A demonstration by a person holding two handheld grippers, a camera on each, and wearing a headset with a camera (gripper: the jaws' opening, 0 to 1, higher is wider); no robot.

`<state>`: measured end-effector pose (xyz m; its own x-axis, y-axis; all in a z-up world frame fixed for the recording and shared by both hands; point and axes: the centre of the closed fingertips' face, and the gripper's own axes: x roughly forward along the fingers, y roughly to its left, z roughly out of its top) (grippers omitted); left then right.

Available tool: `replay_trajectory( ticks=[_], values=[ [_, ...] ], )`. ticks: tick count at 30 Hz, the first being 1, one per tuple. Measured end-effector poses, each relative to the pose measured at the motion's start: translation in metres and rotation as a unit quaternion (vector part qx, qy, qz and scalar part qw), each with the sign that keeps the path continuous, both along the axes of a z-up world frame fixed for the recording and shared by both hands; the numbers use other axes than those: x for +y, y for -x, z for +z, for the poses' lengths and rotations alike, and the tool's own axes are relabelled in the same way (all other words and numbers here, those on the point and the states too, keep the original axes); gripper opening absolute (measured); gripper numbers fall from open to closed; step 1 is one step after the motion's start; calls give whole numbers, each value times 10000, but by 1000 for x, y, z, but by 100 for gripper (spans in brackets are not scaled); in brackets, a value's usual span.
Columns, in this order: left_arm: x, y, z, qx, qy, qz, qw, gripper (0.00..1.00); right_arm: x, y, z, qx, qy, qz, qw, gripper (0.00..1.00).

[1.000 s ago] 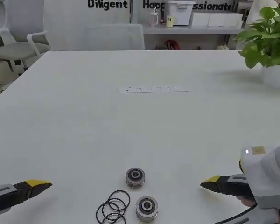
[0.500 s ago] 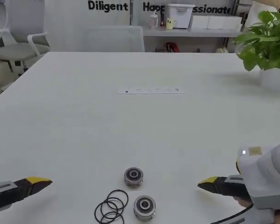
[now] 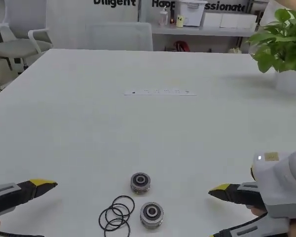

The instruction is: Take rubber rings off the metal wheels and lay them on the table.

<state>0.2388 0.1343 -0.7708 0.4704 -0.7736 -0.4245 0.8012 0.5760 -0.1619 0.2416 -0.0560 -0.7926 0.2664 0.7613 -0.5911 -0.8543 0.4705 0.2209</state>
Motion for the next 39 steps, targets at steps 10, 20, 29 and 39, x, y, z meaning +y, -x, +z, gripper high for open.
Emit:
replay_trajectory(
  ticks=[10,20,29,39],
  values=[
    [-2,-1,2,-18,-15,30,10000,96,3,0,4,-52,-86,11,9999,91],
    [1,-3,4,-17,67,158,9999,96,5,5,1,32,-76,65,9999,90],
    [-1,-4,4,-18,60,117,9999,96,6,4,2,25,-80,59,9999,89],
    [-1,-4,4,-19,70,127,9999,96,5,3,3,9,-80,29,10000,89]
  ],
)
